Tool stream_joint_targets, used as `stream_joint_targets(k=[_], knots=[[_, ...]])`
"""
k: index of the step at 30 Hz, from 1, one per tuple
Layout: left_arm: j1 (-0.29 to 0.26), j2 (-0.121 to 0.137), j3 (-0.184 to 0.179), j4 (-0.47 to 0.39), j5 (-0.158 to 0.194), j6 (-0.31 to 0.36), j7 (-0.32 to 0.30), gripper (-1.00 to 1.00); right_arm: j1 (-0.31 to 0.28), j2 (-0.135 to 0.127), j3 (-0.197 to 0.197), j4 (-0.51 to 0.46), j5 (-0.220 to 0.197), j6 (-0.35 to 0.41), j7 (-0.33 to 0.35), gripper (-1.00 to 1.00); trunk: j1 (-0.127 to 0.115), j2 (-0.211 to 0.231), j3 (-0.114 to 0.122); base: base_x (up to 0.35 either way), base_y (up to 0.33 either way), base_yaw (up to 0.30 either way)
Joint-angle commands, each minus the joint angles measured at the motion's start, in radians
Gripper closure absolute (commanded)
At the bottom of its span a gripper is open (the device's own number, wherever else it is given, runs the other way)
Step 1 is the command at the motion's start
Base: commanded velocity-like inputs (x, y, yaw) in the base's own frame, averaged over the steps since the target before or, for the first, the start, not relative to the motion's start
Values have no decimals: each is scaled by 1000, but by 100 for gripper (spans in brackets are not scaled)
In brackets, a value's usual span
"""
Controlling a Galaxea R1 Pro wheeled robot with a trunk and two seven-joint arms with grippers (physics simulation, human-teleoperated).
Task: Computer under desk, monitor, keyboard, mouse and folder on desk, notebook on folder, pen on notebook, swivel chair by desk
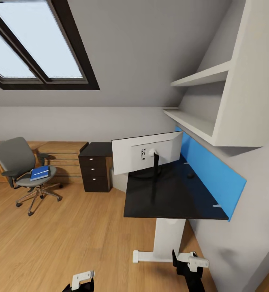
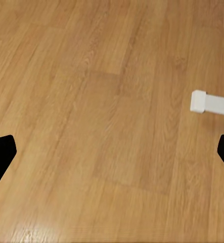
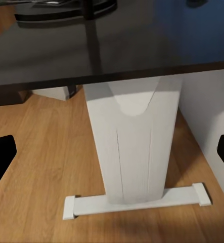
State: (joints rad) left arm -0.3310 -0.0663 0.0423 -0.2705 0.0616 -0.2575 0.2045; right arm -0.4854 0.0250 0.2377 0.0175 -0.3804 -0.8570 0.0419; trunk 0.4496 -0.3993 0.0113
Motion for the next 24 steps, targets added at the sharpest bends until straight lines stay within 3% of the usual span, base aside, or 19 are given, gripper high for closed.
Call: stream_joint_targets(k=[1,8,9,12,16,17,18,21,22,24], knots=[[0,0,4,-3,7,-4,-2,-100,-1,0,7,0,-10,-4,5,-100,0,-1,0,0,0,0],[0,2,5,-133,6,12,-7,-100,-1,-3,5,-53,-12,-3,4,-100,0,-1,0,0,0,0],[0,1,5,-224,6,69,-7,-100,-2,-5,2,-119,-14,-1,-1,-100,0,-1,0,0,0,0],[0,0,4,-383,8,223,-7,-100,-3,-7,-7,-252,-15,10,-32,-100,0,-1,0,0,0,0],[-1,-2,4,-581,10,465,-3,-100,-5,-9,-16,-424,-15,76,-126,-100,0,-1,0,0,0,0],[-3,-3,4,-662,11,576,-2,-100,-7,-12,-18,-506,-14,143,-186,-100,0,-1,0,0,0,0],[-153,-19,5,-760,15,791,0,-100,-112,-42,-22,-747,-14,608,-377,-100,0,-1,0,0,0,0],[-231,-26,5,-693,19,813,0,-100,-204,-49,-23,-769,-14,810,-408,-100,0,-1,0,0,0,0],[-279,-29,5,-633,27,821,-3,-100,-269,-53,-26,-768,-15,933,-420,-100,0,-1,0,0,0,0],[-318,-31,5,-575,39,824,-6,-100,-324,-59,-36,-761,-16,1038,-428,-100,0,-1,0,0,0,0]])
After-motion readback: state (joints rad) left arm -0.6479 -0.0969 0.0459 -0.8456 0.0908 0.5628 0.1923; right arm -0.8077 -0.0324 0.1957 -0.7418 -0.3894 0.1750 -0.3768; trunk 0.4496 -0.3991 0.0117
